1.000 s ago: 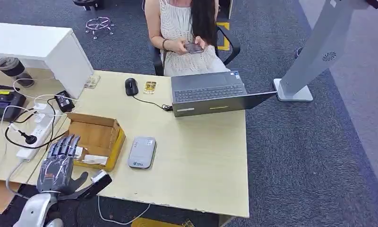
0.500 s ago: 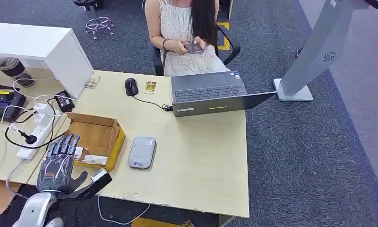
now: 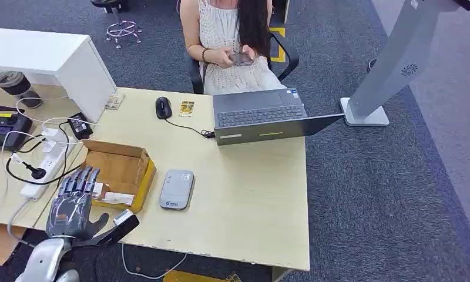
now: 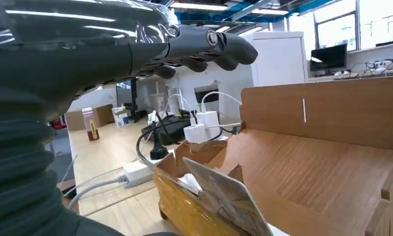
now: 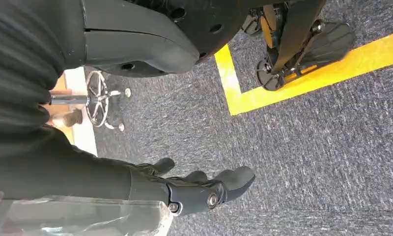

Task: Pass the card to the sensor for recognition and then transmit it.

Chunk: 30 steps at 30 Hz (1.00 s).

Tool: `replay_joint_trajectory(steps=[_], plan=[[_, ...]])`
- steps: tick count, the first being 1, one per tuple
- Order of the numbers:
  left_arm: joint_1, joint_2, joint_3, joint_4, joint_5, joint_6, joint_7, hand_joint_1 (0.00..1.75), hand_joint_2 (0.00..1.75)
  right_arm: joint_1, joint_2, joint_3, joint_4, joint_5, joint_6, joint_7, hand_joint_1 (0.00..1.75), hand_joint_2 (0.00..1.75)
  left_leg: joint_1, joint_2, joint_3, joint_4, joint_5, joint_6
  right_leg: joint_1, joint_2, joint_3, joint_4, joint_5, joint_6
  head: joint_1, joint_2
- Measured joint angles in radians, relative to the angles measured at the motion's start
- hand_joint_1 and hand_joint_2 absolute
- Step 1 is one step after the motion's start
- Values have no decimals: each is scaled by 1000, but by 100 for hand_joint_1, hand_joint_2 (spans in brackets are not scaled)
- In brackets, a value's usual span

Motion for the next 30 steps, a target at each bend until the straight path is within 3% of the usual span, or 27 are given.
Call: replay_joint_trajectory(steps=[12,13,30], plan=[[-8,0,0,28,-3,-1,7,0,175,0,0,0,0,5,2,0,0,175,0,0,0,0,0,0,0,0,0,0,0,0,0,0],[-8,0,0,31,-3,-1,8,175,175,0,0,0,0,5,2,0,0,175,0,0,0,0,0,0,0,0,0,0,0,0,0,0],[-14,3,0,71,11,-6,-10,175,175,0,0,0,0,8,11,0,0,175,0,0,0,0,0,0,0,0,0,0,0,0,0,0]])
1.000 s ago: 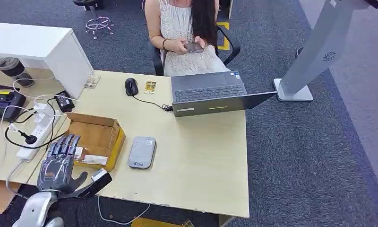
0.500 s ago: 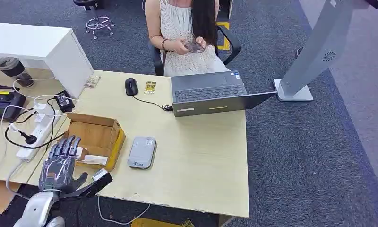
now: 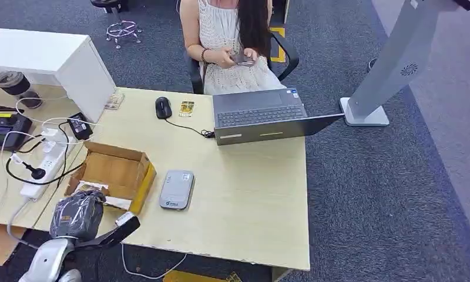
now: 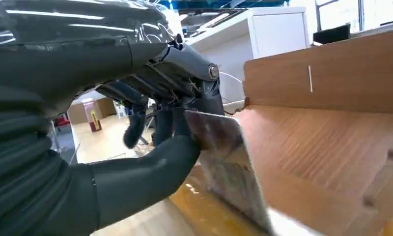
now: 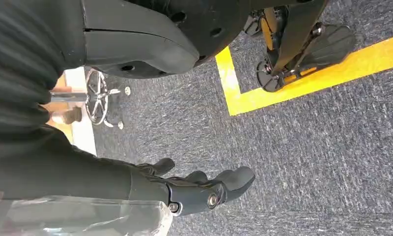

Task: Pass the card to the sensor for recognition and then transmit it.

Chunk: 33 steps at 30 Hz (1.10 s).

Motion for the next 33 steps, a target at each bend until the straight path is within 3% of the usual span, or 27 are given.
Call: replay_joint_trajectory(steps=[23,27,33], plan=[[-10,0,0,4,9,6,-18,175,175,0,0,0,0,19,3,-1,0,175,0,0,0,0,0,0,0,0,0,0,0,0,0,0],[-78,8,0,21,6,-21,-6,171,175,-1,0,0,0,53,5,0,0,175,0,-1,0,0,1,0,0,-1,0,0,0,0,0,0],[-257,22,-6,92,-16,-96,28,159,175,-2,0,3,0,87,7,2,0,175,0,-2,1,0,2,0,0,-1,0,0,2,0,0,0]])
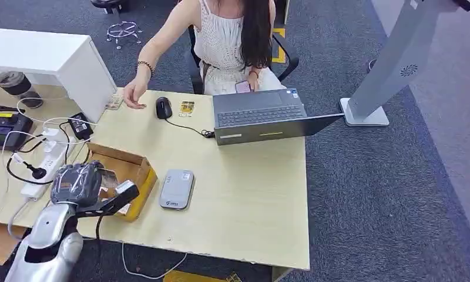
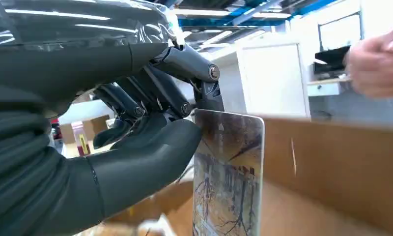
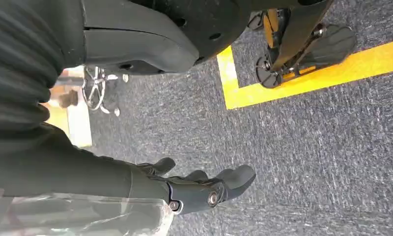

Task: Pass the card to the sensor for recognition and then transmit it.

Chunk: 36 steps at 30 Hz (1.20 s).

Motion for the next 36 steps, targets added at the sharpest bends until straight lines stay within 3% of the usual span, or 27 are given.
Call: replay_joint_trajectory(steps=[7,12,13,22,36], plan=[[-146,2,-39,74,-17,-24,18,150,175,-1,0,2,0,16,1,1,0,175,0,0,0,0,0,0,0,1,0,0,0,0,0,0],[-228,1,-69,113,-20,-34,21,161,175,-3,0,3,0,18,12,0,0,175,0,0,-1,1,0,0,0,1,0,0,0,0,0,0],[-244,2,-74,118,-20,-39,22,175,175,-3,0,3,0,21,13,1,0,175,0,0,-1,1,0,0,0,1,-1,0,0,0,0,0],[-421,2,-139,161,-17,-108,52,175,175,-4,0,13,0,41,18,1,0,175,0,1,0,1,0,0,0,1,0,0,0,0,0,0],[-461,2,-161,181,-17,-109,52,175,175,-4,0,20,0,49,18,1,0,175,0,2,0,1,0,0,0,3,-1,0,0,0,0,0]])
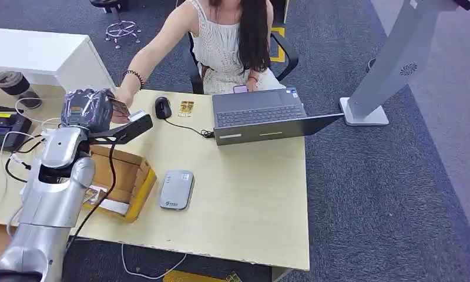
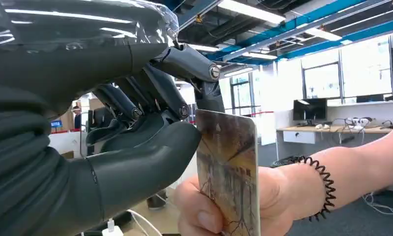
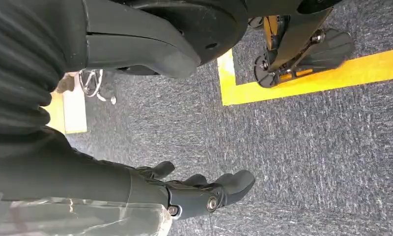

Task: Pass the card to the sensor for recognition and then transmit it.

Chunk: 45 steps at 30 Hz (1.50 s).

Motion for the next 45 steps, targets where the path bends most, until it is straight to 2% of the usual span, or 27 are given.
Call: replay_joint_trajectory(steps=[6,8,9,10,17,20,26,31,33,35,36,39,42,45], plan=[[-62,-1,-17,20,3,-48,16,171,175,0,0,1,0,3,14,0,0,175,0,0,0,0,0,0,0,0,0,0,0,0,0,0],[-100,-1,-29,38,4,-69,29,131,175,-1,0,2,0,4,15,0,0,175,0,0,0,0,0,0,0,0,0,0,0,0,0,0],[-117,-1,-34,48,4,-74,33,58,175,-1,0,2,0,4,16,0,0,175,0,0,0,0,0,0,0,0,0,0,0,0,0,0],[-133,-1,-37,59,5,-77,37,0,175,-1,0,3,0,4,16,0,0,175,0,0,0,0,0,0,0,0,0,0,0,0,0,0],[-179,2,-50,107,23,-65,37,0,175,-2,0,5,1,1,18,-3,0,175,0,0,0,0,0,0,0,0,0,0,0,0,0,0],[-172,23,-50,105,37,-46,31,0,175,-2,0,5,1,1,17,-2,0,175,0,0,0,0,0,0,0,0,0,0,0,0,0,0],[-106,89,-49,14,79,-6,19,0,175,-1,0,5,1,-3,11,-6,0,175,0,1,-1,0,0,0,0,0,0,1,0,0,0,0],[-32,121,-38,-99,111,25,7,0,175,-2,0,2,1,-24,-1,-9,0,175,0,0,-1,-1,0,0,0,0,1,1,0,0,0,0],[39,135,-25,-171,132,62,-15,0,175,-1,0,-6,1,-41,-5,-11,0,175,0,3,0,-1,0,0,-1,3,1,1,0,0,0,0],[178,149,3,-286,155,142,-56,0,175,0,0,-23,1,-69,-8,-15,0,175,-1,6,0,-2,-2,0,-1,6,2,1,-1,0,0,0],[258,154,19,-338,162,194,-79,0,175,1,1,-32,1,-82,-10,-21,0,175,-1,9,2,-2,-4,0,-2,8,1,0,-1,0,0,0],[537,153,96,-498,173,400,-177,0,175,3,3,-65,1,-124,-23,-32,0,175,-2,15,5,-3,-10,1,-3,15,2,0,-5,-1,0,0],[802,114,193,-620,219,577,-302,0,175,6,5,-106,1,-163,-28,-43,0,175,-2,14,6,-2,-12,1,-3,14,2,0,-9,1,0,0],[992,53,279,-702,273,633,-419,0,175,5,6,-140,0,-183,-40,-45,0,175,-2,12,6,-2,-14,3,-3,11,4,0,-11,2,0,0]])
